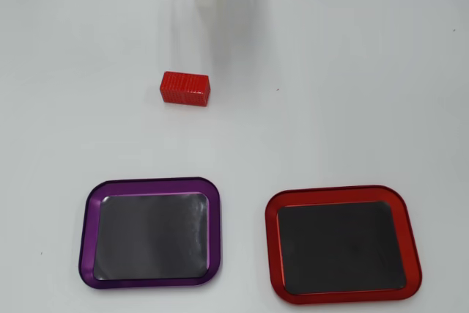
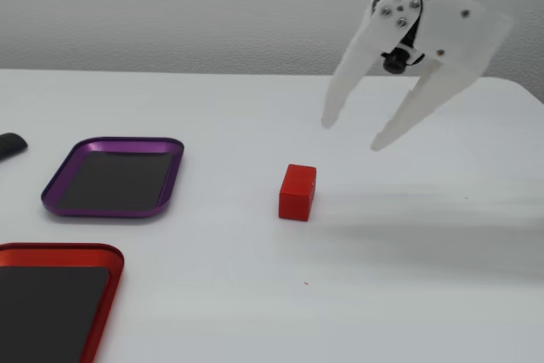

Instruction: Grasp a red block and put it in the left red dish.

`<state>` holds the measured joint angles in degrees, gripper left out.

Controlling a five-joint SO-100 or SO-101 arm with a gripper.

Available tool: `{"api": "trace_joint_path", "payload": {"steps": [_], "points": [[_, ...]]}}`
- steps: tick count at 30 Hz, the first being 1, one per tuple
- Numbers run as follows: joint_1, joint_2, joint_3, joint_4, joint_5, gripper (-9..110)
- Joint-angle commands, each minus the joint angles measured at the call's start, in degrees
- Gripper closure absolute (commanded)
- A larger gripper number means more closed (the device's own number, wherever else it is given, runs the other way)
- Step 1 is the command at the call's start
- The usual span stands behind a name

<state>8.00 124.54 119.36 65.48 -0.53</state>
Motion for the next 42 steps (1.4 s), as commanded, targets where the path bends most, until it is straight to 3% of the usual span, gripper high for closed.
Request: {"api": "trace_joint_path", "payload": {"steps": [1, 5, 16, 35, 42], "points": [[0.53, -9.40, -7.65, 1.05, 0.44, 75], [3.96, -17.23, -11.34, 0.62, -0.18, 68], [11.25, -22.59, -9.76, -7.56, -10.72, 68], [11.43, -22.85, 4.92, -25.66, -14.85, 68], [10.90, -22.85, 6.33, -28.48, -20.48, 79]]}}
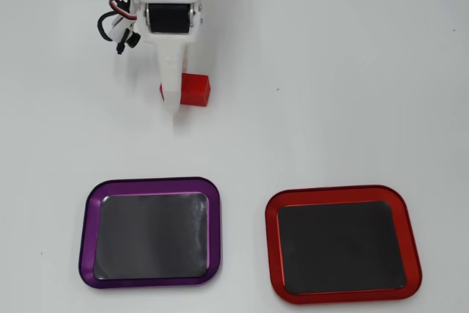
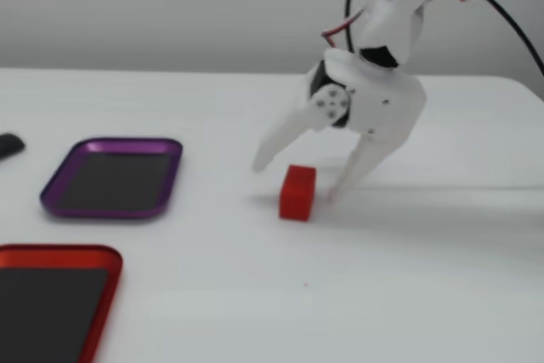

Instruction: Grasp a red block and put it in the left red dish.

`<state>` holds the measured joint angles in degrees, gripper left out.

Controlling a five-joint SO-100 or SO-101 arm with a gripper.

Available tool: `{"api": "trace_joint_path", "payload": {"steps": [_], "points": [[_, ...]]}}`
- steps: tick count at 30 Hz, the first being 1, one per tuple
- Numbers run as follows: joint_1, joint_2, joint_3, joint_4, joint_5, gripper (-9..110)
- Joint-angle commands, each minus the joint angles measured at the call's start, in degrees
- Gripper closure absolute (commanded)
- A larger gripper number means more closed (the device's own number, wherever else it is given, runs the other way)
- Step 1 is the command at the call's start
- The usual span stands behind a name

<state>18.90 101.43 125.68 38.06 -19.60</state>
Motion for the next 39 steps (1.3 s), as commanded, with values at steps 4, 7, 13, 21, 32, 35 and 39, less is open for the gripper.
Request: {"api": "trace_joint_path", "payload": {"steps": [4, 7, 13, 21, 32, 35, 39], "points": [[0.00, 0.26, 0.00, -1.05, -3.87, 90], [0.00, 0.26, 0.00, -1.05, -4.75, 96], [0.00, 0.70, 0.00, -1.05, -4.48, 102], [-0.35, 8.35, -0.88, 2.11, -0.44, 102], [-15.38, 40.25, 5.71, -1.41, 5.71, 102], [-20.74, 45.88, 10.72, -10.02, 7.21, 102], [-26.37, 46.49, 18.63, -27.95, 7.21, 102]]}}
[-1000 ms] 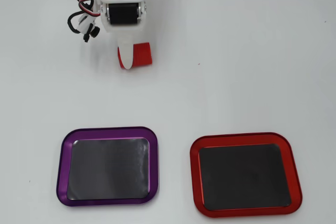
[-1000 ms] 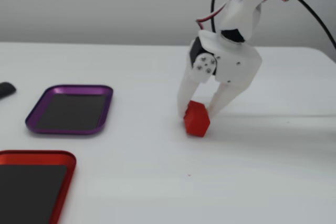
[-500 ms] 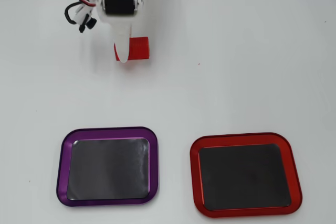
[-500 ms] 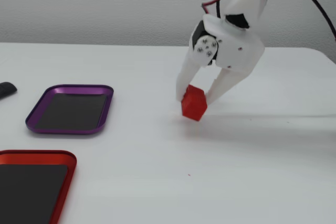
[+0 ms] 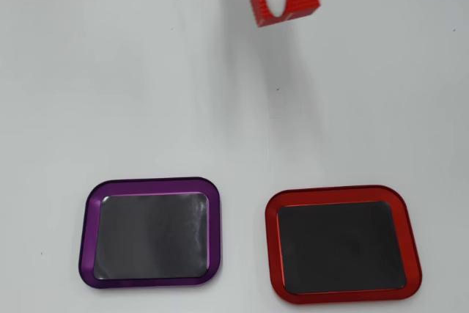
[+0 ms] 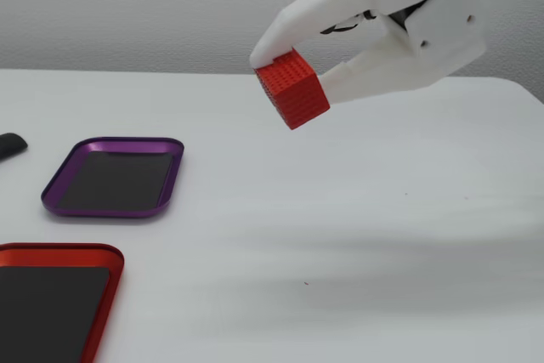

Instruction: Grasp a red block and put it in the left red dish.

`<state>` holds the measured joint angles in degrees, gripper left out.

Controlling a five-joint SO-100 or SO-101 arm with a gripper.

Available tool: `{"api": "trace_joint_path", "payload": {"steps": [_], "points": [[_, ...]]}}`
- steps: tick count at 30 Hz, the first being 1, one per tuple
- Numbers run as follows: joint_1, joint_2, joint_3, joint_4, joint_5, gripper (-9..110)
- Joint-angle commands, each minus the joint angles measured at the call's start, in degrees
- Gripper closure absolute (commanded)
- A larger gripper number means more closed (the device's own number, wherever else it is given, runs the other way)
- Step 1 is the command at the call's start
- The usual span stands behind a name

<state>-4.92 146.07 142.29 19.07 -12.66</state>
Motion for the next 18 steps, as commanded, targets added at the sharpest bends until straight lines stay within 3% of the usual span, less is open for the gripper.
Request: {"api": "trace_joint_path", "payload": {"steps": [1, 7, 18], "points": [[-3.96, 1.76, 3.52, -13.18, -0.18, 102], [-6.86, -11.60, 2.20, -23.12, -0.44, 102], [-6.94, -51.06, -28.39, -25.22, 0.26, 102]]}}
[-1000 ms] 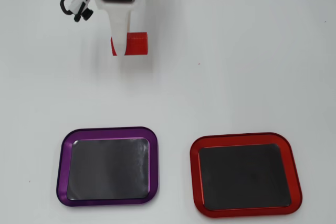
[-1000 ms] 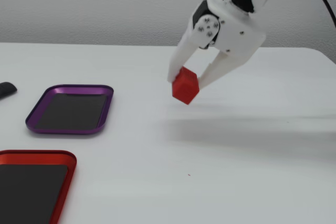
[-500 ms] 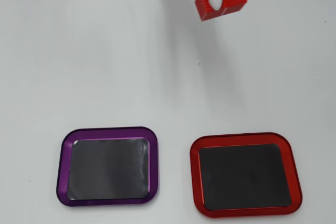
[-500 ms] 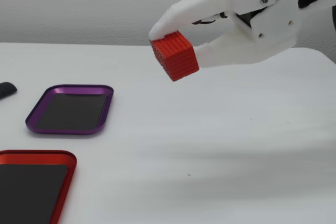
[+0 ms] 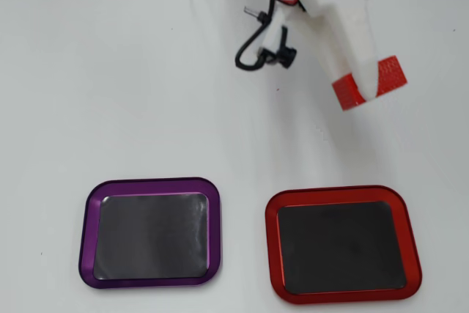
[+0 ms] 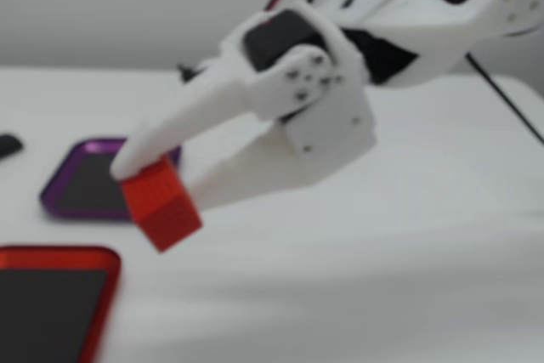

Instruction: Grasp a red block and put it in the left red dish.

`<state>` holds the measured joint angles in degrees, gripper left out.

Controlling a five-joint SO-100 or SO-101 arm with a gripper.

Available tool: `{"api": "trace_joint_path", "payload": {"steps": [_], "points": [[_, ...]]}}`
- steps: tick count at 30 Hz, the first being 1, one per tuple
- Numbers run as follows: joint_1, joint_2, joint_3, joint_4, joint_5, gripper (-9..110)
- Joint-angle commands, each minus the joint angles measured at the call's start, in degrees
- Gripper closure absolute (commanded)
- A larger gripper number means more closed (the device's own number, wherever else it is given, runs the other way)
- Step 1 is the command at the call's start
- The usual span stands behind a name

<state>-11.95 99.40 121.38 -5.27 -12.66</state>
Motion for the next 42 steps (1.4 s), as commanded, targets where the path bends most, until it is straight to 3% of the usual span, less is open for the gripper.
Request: {"api": "trace_joint_path", "payload": {"steps": [1, 5, 12, 18, 26, 36, 42], "points": [[0.09, -7.03, -9.76, -0.62, 0.26, 102], [-0.44, -15.29, -17.49, 5.27, 1.14, 102], [-4.57, -22.06, -29.88, 11.87, 12.57, 102], [-7.38, -29.97, -35.60, 12.83, 12.92, 102], [-3.69, -41.31, -45.97, 13.71, 13.01, 102], [-0.09, -41.75, -46.14, 14.15, 12.39, 102], [-0.70, -35.51, -46.41, 24.08, 12.74, 102]]}}
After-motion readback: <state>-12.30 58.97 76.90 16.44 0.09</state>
